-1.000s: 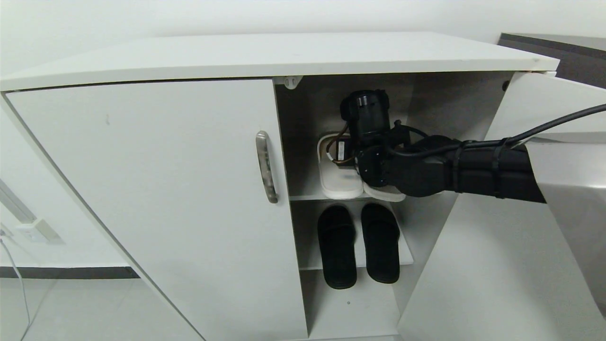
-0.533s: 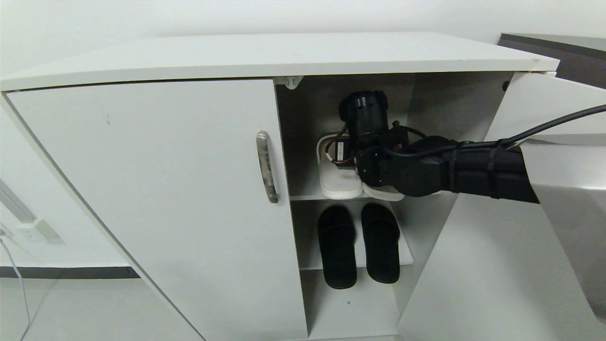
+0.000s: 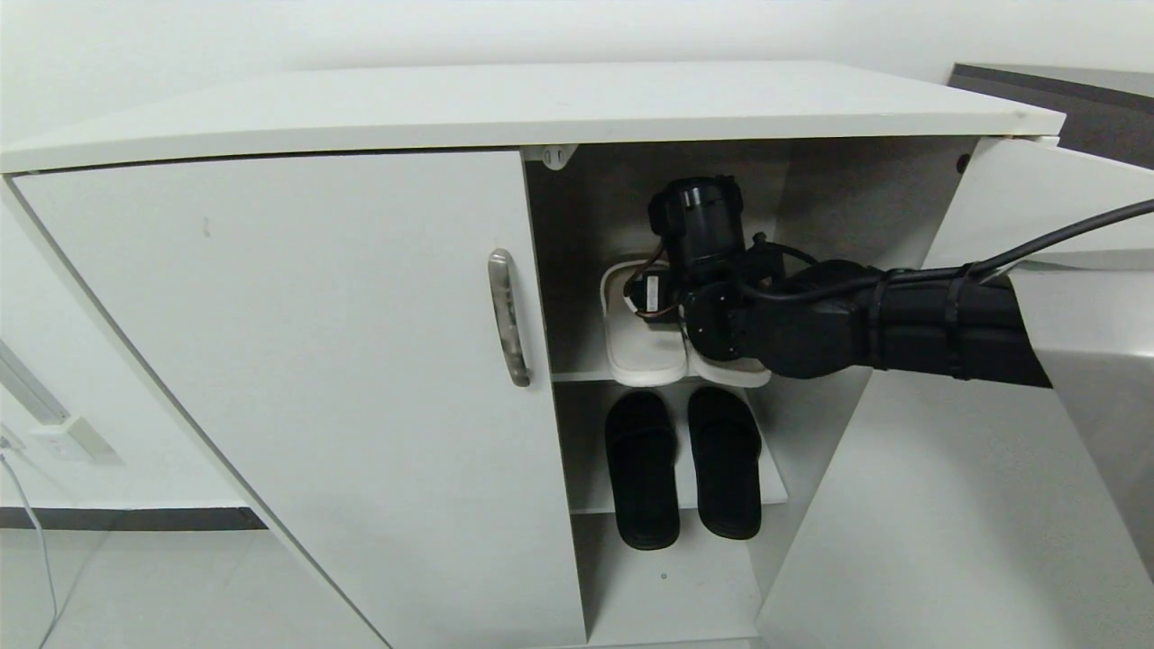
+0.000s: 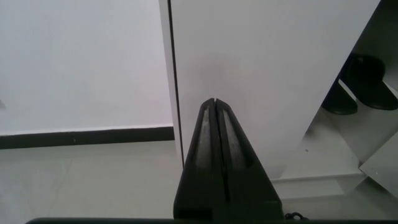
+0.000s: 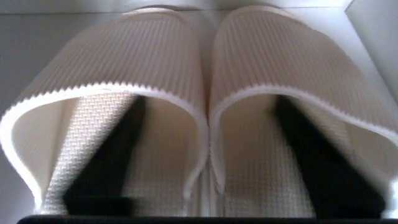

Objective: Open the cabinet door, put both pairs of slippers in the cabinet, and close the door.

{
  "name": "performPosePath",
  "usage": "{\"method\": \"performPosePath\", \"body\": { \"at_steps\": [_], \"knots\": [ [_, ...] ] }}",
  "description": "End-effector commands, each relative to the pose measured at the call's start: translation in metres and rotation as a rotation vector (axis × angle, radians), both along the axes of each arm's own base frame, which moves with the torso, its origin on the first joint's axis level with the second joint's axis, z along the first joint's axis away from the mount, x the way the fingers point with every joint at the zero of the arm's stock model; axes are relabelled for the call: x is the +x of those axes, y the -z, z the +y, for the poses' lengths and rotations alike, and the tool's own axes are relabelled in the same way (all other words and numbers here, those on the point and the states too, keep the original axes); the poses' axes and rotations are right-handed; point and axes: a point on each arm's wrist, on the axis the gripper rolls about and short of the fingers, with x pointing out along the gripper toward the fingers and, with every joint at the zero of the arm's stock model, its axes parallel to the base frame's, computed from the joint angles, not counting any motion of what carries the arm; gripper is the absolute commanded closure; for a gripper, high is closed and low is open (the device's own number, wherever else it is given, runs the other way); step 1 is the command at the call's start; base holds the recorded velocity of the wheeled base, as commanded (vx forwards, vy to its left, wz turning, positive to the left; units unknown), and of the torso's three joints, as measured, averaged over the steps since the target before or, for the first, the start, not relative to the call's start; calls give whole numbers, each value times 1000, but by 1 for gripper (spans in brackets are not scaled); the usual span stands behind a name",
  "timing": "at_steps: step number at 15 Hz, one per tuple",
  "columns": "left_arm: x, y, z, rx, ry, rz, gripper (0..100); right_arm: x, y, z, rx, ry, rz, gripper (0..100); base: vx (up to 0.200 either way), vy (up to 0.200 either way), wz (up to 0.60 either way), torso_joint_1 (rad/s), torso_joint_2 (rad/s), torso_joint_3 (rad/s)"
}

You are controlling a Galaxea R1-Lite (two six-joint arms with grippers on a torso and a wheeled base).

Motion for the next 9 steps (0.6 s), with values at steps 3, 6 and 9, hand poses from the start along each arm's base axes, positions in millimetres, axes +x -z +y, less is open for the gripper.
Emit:
{"method": "performPosePath", "body": {
  "at_steps": [3,6,9],
  "knots": [
    [0,0,0,0,0,1,100,-33,-17,-10,-2,-30,4,0,0,0,0,0,0,0],
    [0,0,0,0,0,1,100,-67,-29,-24,-12,-49,11,0,0,0,0,0,0,0],
    [0,0,0,0,0,1,100,-97,-39,-38,-8,-80,9,0,0,0,0,0,0,0]
  ]
}}
